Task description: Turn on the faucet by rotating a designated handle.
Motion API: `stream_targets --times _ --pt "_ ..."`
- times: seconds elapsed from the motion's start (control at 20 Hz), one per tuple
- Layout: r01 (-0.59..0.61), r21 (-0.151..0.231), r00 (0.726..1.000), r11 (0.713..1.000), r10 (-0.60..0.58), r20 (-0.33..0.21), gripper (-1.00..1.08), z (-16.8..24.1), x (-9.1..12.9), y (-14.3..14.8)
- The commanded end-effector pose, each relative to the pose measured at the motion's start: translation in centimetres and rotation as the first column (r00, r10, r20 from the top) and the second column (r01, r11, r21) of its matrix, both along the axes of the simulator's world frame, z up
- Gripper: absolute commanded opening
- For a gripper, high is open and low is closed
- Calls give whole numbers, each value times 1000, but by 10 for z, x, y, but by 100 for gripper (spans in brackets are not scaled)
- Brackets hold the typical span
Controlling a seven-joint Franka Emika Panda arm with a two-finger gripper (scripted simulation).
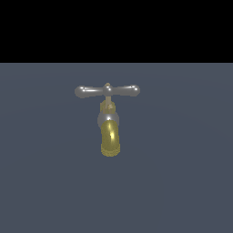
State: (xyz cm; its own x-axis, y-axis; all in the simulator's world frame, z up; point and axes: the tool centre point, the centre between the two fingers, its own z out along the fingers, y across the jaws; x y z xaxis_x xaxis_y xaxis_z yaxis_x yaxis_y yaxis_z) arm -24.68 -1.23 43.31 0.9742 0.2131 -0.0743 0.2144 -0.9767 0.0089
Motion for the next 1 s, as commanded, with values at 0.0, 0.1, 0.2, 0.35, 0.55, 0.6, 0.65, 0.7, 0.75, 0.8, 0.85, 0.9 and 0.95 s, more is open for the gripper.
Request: stream_targets --times 0.0,0.1,0.2,0.35,0.55,0.6,0.65,0.7,0.75,0.8,0.85,0.9,0.95 --pt "-53 2 999 999 53 1 -100 -9 4 -7" --pt "-100 4 995 995 99 2 -100 -16 8 -13" --pt "-146 6 989 989 145 4 -100 -24 12 -19" --pt "-214 9 977 977 214 6 -100 -36 19 -28" --pt "-305 12 952 952 304 9 -100 -51 29 -39" --pt "-327 13 945 945 327 10 -100 -55 32 -41" --pt "-349 13 937 937 349 11 -100 -59 34 -44" --pt "-371 14 929 929 371 12 -100 -63 37 -46" --pt "-393 15 920 920 392 13 -100 -67 40 -48" --pt "-414 15 910 910 414 14 -100 -71 43 -51" --pt "-435 16 900 900 435 15 -100 -75 46 -53" --pt "-456 17 890 890 456 16 -100 -79 49 -55" --pt "-477 17 879 879 477 17 -100 -82 53 -57"
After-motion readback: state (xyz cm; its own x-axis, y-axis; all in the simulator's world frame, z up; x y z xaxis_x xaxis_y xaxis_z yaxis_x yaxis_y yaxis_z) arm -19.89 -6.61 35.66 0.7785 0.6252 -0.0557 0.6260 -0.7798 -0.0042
